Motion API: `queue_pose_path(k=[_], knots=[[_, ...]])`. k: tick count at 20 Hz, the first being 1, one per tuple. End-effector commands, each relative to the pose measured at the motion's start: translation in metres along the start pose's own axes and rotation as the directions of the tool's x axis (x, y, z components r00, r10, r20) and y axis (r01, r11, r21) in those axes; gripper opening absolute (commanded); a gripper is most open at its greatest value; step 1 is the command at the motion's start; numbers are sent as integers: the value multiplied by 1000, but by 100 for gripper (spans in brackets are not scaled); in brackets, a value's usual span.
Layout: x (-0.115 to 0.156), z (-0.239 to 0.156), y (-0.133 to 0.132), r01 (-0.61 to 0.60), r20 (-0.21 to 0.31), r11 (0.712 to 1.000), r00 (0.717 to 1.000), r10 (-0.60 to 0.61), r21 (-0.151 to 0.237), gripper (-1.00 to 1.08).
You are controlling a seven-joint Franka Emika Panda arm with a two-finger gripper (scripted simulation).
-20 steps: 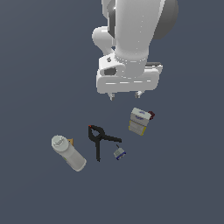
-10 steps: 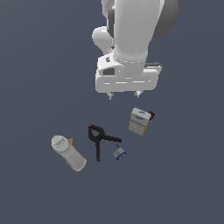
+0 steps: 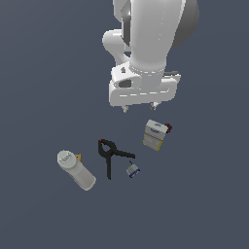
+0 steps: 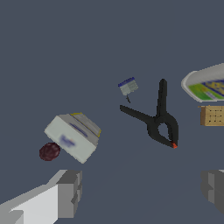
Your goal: Pick up a designated object from a clutter of objects.
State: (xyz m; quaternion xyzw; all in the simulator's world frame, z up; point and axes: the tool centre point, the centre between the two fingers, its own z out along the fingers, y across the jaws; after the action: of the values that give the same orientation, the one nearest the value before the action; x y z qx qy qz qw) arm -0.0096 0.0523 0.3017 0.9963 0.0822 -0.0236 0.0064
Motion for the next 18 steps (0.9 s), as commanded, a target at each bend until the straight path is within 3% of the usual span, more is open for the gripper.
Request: queue_pose_path(k=[1,9,13,18], knots=[[1,5,-4,40,-2,999,999,-40,-1,100],[3,28,-26,240,-12,971,971,-240,-5,100],[3,42,-40,363,-18,932,932,-363,-9,100],[2,60,-57,508,-25,861,861,-508,-15,100]])
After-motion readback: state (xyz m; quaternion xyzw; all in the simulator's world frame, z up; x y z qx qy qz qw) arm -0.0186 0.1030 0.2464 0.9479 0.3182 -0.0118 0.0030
